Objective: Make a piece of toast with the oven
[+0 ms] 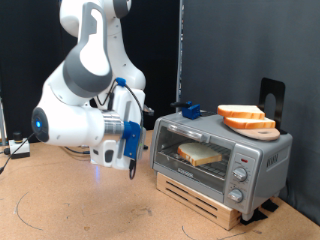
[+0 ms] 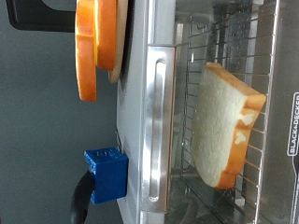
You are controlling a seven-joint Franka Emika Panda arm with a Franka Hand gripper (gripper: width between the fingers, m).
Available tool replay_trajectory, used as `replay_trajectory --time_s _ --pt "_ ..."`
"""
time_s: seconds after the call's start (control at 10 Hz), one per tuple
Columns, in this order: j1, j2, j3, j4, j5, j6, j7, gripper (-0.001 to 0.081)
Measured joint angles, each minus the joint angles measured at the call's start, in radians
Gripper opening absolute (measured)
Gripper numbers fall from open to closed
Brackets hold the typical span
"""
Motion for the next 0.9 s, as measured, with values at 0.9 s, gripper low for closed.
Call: replay_trajectory --time_s 0.9 --pt "0.065 0.215 0.05 0.174 0.135 0.12 0.005 0.0808"
